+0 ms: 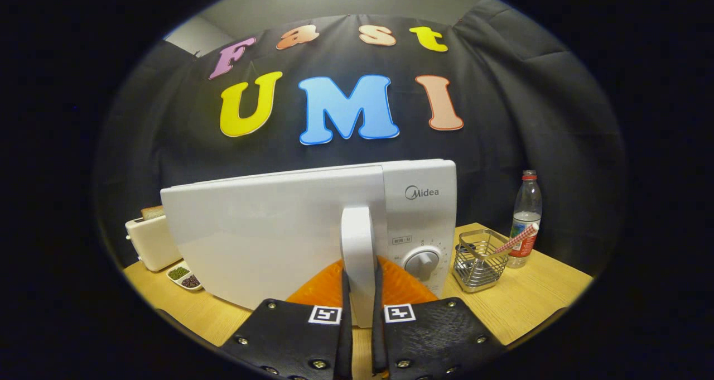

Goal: Open the microwave, put the food inside, and close the microwave door.

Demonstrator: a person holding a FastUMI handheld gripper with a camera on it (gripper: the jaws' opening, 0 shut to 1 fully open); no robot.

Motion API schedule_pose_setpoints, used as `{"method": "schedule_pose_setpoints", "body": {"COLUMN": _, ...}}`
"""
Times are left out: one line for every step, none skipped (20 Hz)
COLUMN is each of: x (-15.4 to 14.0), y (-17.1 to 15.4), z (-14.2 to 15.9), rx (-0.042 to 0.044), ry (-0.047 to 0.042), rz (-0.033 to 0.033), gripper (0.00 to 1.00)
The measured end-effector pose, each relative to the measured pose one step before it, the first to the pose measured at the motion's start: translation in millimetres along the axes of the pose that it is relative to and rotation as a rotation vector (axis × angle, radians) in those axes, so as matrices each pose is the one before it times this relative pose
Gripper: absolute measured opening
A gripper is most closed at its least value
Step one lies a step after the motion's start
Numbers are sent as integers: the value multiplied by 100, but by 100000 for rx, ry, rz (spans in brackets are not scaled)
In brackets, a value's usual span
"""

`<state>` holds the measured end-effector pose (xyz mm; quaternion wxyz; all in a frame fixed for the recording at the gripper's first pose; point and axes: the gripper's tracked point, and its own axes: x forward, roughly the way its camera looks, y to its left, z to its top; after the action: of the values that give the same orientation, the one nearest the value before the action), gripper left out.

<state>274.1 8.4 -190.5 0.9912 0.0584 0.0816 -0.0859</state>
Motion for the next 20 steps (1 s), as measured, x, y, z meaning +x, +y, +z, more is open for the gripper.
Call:
{"method": "schedule_pose_setpoints", "body": {"x": -1185, "y": 392, "z": -273, "rx": -554, "ry": -239, "rz": 496, "gripper": 14}}
{"method": "schedule_pose_setpoints", "body": {"x": -1130, "y": 411, "z": -7, "rx": 454, "ry": 417, "rz": 1712, "gripper": 14}}
{"method": "schedule_pose_setpoints", "body": {"x": -1333, "y": 523, "z": -339, "rx": 1100, "ry": 895, "rz": 2543, "gripper": 14}}
{"method": "schedule_pose_setpoints", "body": {"x": -1409, "y": 720, "z": -59, "rx": 1307, "ry": 145, "rz": 3309, "gripper": 14}}
{"method": "schedule_pose_setpoints", "body": {"x": -1453, "y": 881, "z": -218, "rx": 947, "ry": -317, "rz": 3671, "gripper": 14}}
{"method": "schedule_pose_setpoints", "body": {"x": -1242, "y": 1005, "z": -131, "rx": 120, "ry": -598, "rz": 3510, "gripper": 13}}
{"method": "schedule_pose_setpoints", "body": {"x": -1155, "y": 894, "z": -174, "rx": -574, "ry": -443, "rz": 2917, "gripper": 13}}
{"method": "schedule_pose_setpoints", "body": {"x": -907, "y": 895, "z": -83, "rx": -488, "ry": -403, "rz": 2157, "gripper": 13}}
{"method": "schedule_pose_setpoints", "body": {"x": -713, "y": 729, "z": -156, "rx": -459, "ry": -325, "rz": 1657, "gripper": 13}}
{"method": "schedule_pose_setpoints", "body": {"x": -581, "y": 676, "z": -69, "rx": -360, "ry": -37, "rz": 1221, "gripper": 13}}
{"method": "schedule_pose_setpoints", "body": {"x": -503, "y": 658, "z": -157, "rx": 38, "ry": 3, "rz": 1012, "gripper": 13}}
{"method": "schedule_pose_setpoints", "body": {"x": -441, "y": 654, "z": -4, "rx": 704, "ry": -57, "rz": 1060, "gripper": 13}}
{"method": "schedule_pose_setpoints", "body": {"x": -445, "y": 693, "z": -149, "rx": 834, "ry": 167, "rz": 932, "gripper": 13}}
{"method": "schedule_pose_setpoints", "body": {"x": -502, "y": 736, "z": -19, "rx": 306, "ry": 165, "rz": 669, "gripper": 13}}
{"method": "schedule_pose_setpoints", "body": {"x": -530, "y": 785, "z": -210, "rx": 265, "ry": -105, "rz": 565, "gripper": 13}}
{"method": "schedule_pose_setpoints", "body": {"x": -515, "y": 951, "z": -32, "rx": -265, "ry": -284, "rz": 620, "gripper": 13}}
{"method": "schedule_pose_setpoints", "body": {"x": -557, "y": 1103, "z": -132, "rx": -502, "ry": -482, "rz": 930, "gripper": 13}}
{"method": "schedule_pose_setpoints", "body": {"x": -550, "y": 1185, "z": -73, "rx": -534, "ry": -345, "rz": 1294, "gripper": 13}}
{"method": "schedule_pose_setpoints", "body": {"x": -469, "y": 1247, "z": -166, "rx": -198, "ry": -450, "rz": 1414, "gripper": 13}}
{"method": "schedule_pose_setpoints", "body": {"x": -348, "y": 1306, "z": -89, "rx": -424, "ry": -322, "rz": 1546, "gripper": 13}}
